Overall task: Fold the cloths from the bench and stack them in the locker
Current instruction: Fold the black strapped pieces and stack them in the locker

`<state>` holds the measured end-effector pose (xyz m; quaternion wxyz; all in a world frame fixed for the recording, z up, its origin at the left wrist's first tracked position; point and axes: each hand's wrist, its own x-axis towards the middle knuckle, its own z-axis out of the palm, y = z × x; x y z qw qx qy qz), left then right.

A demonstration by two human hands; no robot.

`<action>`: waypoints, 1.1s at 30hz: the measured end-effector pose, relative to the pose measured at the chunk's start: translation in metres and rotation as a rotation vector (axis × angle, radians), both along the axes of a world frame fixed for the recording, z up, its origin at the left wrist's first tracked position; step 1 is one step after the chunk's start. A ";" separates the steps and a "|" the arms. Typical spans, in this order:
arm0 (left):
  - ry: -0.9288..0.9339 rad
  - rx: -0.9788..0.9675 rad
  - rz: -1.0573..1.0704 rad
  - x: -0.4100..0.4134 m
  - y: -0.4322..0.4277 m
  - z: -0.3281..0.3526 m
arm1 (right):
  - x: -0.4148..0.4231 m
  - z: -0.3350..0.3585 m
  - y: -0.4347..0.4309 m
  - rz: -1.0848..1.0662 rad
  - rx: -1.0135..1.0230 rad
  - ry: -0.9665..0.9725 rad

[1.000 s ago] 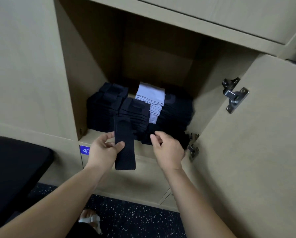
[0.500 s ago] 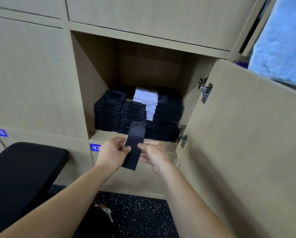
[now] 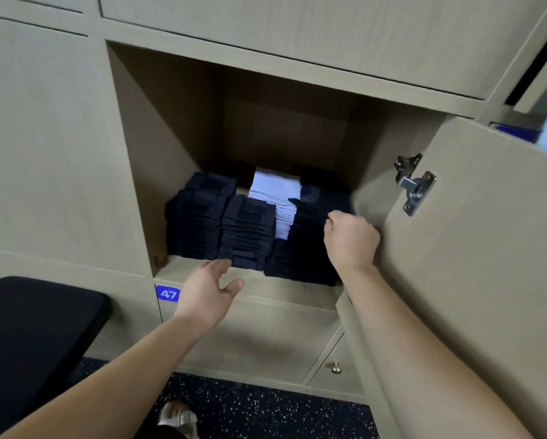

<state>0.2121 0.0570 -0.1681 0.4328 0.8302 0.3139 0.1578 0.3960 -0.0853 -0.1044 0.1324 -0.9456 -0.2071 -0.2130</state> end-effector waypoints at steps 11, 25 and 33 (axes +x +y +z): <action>0.041 0.135 -0.090 0.030 0.018 -0.043 | 0.025 -0.082 0.013 0.210 -0.310 -0.317; -0.057 0.457 -0.248 0.057 0.010 -0.051 | 0.026 -0.120 -0.003 0.281 -0.277 -0.180; -0.250 0.939 -0.351 0.108 0.020 -0.039 | 0.031 -0.108 0.001 0.189 -0.307 -0.137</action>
